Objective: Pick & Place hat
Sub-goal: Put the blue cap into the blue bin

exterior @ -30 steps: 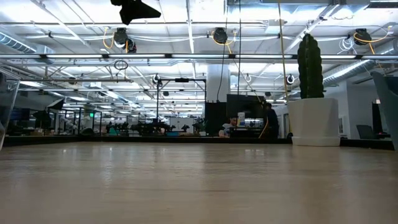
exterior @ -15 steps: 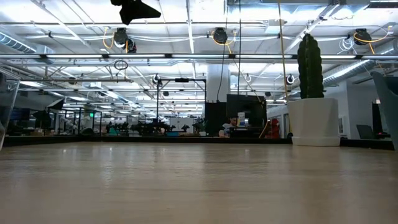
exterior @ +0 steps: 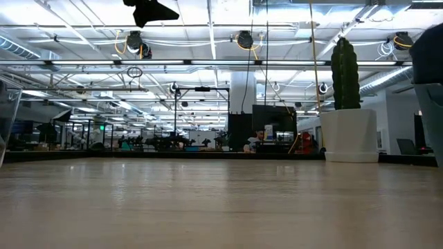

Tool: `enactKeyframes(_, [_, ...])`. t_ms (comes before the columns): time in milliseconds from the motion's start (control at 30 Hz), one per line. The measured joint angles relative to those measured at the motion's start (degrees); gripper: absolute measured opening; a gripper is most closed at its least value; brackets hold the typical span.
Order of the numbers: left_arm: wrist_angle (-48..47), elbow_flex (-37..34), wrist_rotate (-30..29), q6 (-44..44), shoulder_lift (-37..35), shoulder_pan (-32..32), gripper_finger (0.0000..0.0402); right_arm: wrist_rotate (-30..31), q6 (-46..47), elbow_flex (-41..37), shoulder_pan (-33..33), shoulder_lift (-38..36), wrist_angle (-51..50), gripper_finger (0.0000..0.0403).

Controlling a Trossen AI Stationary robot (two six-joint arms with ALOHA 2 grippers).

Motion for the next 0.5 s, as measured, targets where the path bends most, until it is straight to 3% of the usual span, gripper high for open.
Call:
enactKeyframes(267, [0.0,0.0,0.0,0.0,0.0,-0.02,0.028,12.91,15.94,-1.62,10.63,-0.23,-1.96,0.0])
enactKeyframes(500, [0.0,0.0,0.0,0.0,0.0,-0.02,0.028,13.37,26.92,-2.44,16.0,-0.23,-6.11,0.0])
